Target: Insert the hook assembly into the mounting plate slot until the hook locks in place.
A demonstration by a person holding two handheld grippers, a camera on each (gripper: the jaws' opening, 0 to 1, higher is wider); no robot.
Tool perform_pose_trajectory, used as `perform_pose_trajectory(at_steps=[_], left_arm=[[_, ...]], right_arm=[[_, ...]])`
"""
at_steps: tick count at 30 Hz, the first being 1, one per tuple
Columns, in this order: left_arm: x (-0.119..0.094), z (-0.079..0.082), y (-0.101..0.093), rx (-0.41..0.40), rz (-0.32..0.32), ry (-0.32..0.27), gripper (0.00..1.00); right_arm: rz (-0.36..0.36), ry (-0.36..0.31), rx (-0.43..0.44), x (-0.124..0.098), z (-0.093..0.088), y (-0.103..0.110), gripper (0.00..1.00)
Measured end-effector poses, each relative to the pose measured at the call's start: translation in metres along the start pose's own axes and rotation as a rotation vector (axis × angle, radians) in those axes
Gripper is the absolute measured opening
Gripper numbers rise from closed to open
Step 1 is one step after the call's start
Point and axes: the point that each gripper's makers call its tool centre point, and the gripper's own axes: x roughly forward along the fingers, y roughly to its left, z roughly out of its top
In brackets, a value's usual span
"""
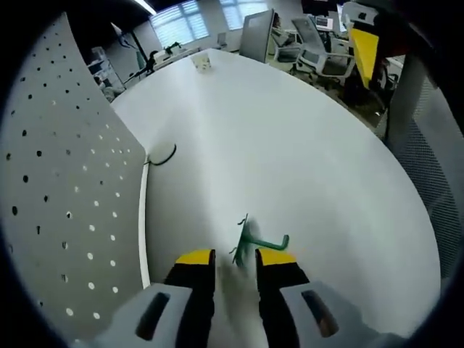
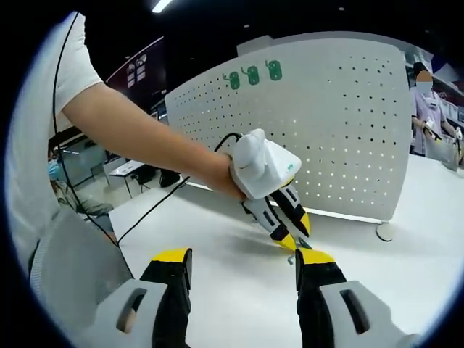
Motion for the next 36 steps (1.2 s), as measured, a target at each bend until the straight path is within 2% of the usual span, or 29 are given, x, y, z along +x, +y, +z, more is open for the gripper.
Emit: perform_pose_trajectory(at_steps=[4,8,19,21,22,24,31,34,36], left_arm=[[0.0,-0.001,-0.003,-0.015,-0.013,0.001,0.16],[0.0,-0.003,-0.008,-0.012,-0.02,0.022,0.04],[0.001,-0.004,-0.007,-0.058,0.004,0.04,0.02],[0.001,-0.004,-0.009,-0.064,-0.009,0.038,0.01],[0.003,-0.006,-0.016,-0.051,-0.045,0.042,0.01],[0.003,-0.006,-0.011,-0.055,-0.015,0.04,0.01],[0.003,-0.006,-0.01,-0.049,-0.015,0.038,0.01],[0.002,-0.008,-0.004,-0.079,0.015,0.044,0.01],[0.001,-0.007,-0.003,-0.089,0.016,0.028,0.01]], right_arm=[[0.0,-0.002,0.001,0.0,0.001,0.0,0.56],[0.0,-0.006,0.003,0.0,0.001,0.0,0.56],[-0.003,-0.009,0.003,-0.001,0.001,-0.001,0.55],[-0.004,-0.008,0.001,-0.001,0.001,-0.001,0.55],[-0.003,-0.009,0.002,-0.001,0.001,-0.001,0.55],[-0.002,-0.008,0.003,-0.001,0.001,-0.001,0.55],[-0.003,-0.009,0.003,-0.001,0.001,-0.001,0.55],[-0.003,-0.007,0.001,-0.001,0.001,-0.001,0.55],[-0.002,-0.008,0.001,-0.001,0.001,-0.001,0.55]])
